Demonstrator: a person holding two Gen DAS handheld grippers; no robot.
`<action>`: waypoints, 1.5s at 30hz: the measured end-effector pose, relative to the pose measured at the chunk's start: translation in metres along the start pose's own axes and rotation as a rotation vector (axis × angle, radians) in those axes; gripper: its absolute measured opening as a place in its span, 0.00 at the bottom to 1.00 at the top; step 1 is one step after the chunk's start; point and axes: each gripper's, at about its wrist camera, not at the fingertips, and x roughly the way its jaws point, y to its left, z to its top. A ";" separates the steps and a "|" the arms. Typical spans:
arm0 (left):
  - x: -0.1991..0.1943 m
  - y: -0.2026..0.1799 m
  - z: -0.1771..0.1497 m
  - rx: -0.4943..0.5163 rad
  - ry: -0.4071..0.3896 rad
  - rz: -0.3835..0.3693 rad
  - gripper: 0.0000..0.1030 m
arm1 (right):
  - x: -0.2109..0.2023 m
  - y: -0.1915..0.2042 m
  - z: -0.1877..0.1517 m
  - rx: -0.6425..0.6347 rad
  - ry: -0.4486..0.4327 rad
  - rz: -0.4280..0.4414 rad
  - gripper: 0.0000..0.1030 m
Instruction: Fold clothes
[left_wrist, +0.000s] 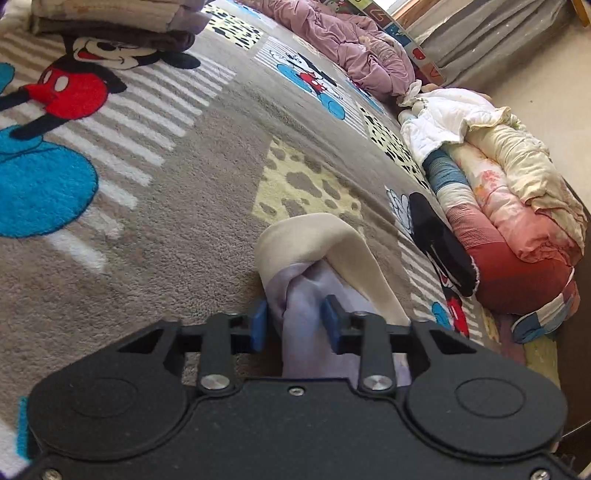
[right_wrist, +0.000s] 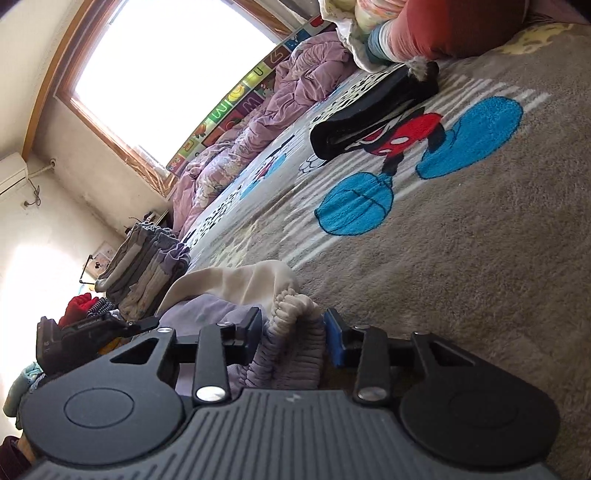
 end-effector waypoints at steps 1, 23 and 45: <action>-0.002 -0.016 -0.003 0.092 -0.023 -0.003 0.11 | 0.001 -0.001 0.000 0.002 0.003 0.007 0.37; -0.099 -0.086 -0.092 0.980 0.003 -0.197 0.44 | -0.001 -0.011 -0.003 0.075 -0.007 -0.008 0.29; -0.084 -0.051 -0.060 0.791 -0.122 -0.112 0.16 | 0.006 0.005 0.015 -0.023 -0.045 -0.051 0.25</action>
